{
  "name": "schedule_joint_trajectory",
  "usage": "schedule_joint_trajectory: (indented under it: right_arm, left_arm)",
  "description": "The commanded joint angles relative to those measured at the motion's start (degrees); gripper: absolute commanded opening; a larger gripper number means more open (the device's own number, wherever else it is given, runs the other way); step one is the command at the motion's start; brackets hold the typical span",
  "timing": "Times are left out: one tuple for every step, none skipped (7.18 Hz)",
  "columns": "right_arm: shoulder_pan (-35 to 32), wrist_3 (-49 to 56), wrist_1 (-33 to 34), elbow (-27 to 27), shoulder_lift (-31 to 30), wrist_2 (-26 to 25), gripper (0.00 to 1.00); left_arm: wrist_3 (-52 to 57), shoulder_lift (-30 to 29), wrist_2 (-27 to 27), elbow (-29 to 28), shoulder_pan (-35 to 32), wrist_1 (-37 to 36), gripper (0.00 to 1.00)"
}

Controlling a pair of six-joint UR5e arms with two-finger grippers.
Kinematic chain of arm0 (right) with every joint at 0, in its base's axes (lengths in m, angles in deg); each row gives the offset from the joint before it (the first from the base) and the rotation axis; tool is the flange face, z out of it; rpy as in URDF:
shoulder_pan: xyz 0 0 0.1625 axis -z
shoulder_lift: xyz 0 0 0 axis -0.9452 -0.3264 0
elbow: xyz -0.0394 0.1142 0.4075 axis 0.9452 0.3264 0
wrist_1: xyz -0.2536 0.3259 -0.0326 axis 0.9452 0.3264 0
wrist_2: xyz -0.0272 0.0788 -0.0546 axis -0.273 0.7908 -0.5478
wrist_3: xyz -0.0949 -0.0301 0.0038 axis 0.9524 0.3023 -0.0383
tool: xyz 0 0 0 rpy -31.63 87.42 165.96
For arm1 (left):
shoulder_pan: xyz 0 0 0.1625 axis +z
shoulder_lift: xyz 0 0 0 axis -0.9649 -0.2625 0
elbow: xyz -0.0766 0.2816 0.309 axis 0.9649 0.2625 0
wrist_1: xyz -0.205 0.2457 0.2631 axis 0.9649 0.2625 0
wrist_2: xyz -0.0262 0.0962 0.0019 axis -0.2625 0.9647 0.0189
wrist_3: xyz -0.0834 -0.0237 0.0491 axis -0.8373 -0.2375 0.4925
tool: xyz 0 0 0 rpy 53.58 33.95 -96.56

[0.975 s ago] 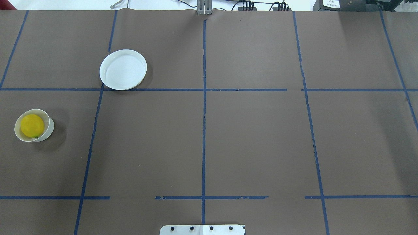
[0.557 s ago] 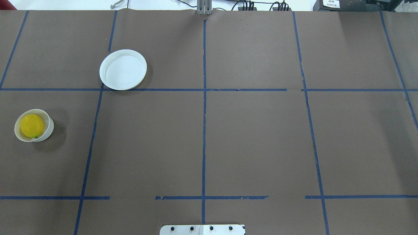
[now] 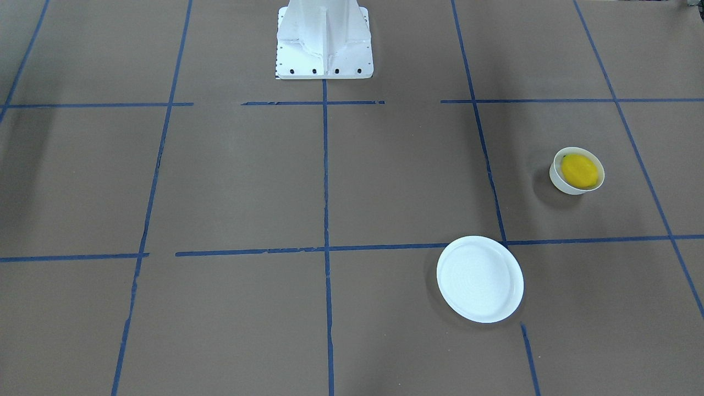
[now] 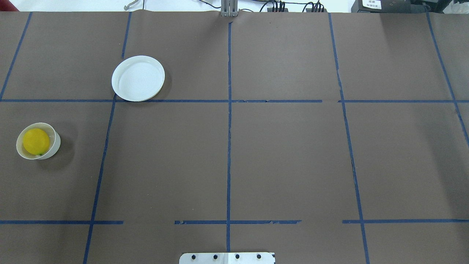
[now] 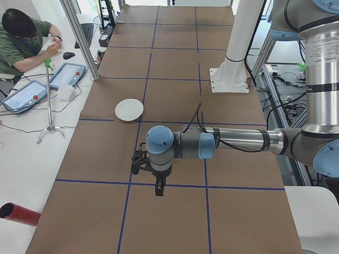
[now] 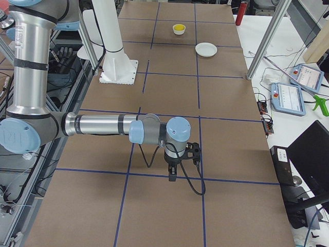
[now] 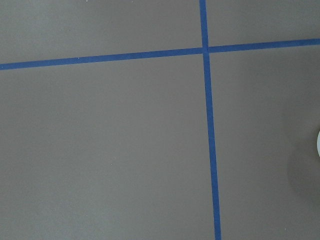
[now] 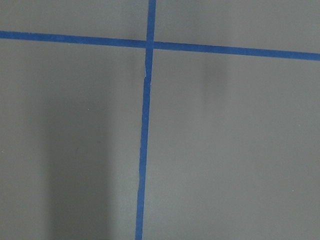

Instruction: Move lemon from plate to bowl

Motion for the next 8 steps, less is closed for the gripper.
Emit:
schedule_joint_trajectory:
  right_arm:
    - [0.0,0.0,0.0,0.0,0.0,0.0,1.0]
    - [0.0,0.0,0.0,0.0,0.0,0.0,1.0]
    - [0.0,0.0,0.0,0.0,0.0,0.0,1.0]
    - [0.0,0.0,0.0,0.0,0.0,0.0,1.0]
    - [0.0,0.0,0.0,0.0,0.0,0.0,1.0]
    - [0.0,0.0,0.0,0.0,0.0,0.0,1.0]
    - [0.0,0.0,0.0,0.0,0.0,0.0,1.0]
    - [0.0,0.0,0.0,0.0,0.0,0.0,1.0]
  left_arm:
    - [-0.1,-0.5,0.0,0.9,0.0,0.1,1.0]
    - [-0.2,-0.5,0.0,1.1,0.0,0.1,1.0]
    - [-0.3,-0.5,-0.1,1.2,0.0,0.1,1.0]
    - [-0.3,-0.5,-0.1,1.3,0.0,0.1,1.0]
    - [-0.3,-0.5,-0.1,1.5,0.0,0.1,1.0]
    - [-0.4,-0.5,-0.1,2.0,0.0,0.1,1.0]
    - [-0.4,-0.5,-0.1,2.0,0.0,0.1,1.0]
    - [-0.4,-0.5,0.0,2.0,0.0,0.1,1.0]
